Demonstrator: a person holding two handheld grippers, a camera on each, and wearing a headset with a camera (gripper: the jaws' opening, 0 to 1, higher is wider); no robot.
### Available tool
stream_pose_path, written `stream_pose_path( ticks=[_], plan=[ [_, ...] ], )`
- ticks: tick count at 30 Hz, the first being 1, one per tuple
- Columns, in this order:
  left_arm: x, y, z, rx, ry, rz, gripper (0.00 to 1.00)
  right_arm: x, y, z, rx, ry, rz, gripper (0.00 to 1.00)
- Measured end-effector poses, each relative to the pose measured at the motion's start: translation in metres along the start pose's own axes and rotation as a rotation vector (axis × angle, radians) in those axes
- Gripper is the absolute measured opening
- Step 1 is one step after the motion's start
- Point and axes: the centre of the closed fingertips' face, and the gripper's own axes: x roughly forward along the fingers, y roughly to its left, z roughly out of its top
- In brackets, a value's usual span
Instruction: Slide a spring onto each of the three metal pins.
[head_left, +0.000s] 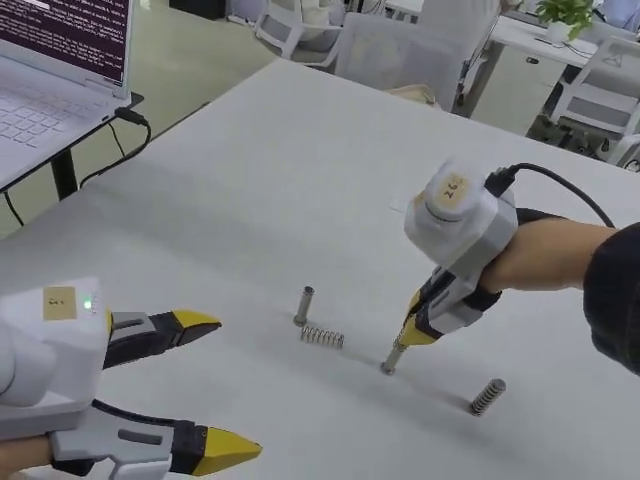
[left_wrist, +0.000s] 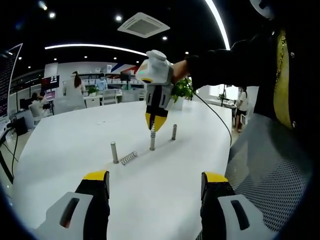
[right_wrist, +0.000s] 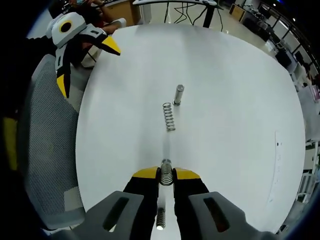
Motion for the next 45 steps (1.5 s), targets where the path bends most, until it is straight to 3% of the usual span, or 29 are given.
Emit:
stream_pose_path(
  ticks=[21,36,45],
  plan=[
    [-0.001,0.002,-0.003,-0.006,0.007,0.005,0.69,0.033,-0.002,-0.007,0.018,0.012,0.000,0.08],
    [0.001,0.001,-0.004,-0.007,0.011,0.000,0.67,0.037,0.002,-0.008,0.025,-0.002,0.009,0.09],
    [0.002,0.001,-0.006,-0.007,0.016,-0.006,0.67,0.026,0.000,-0.002,0.008,-0.027,-0.006,0.12]
  ],
)
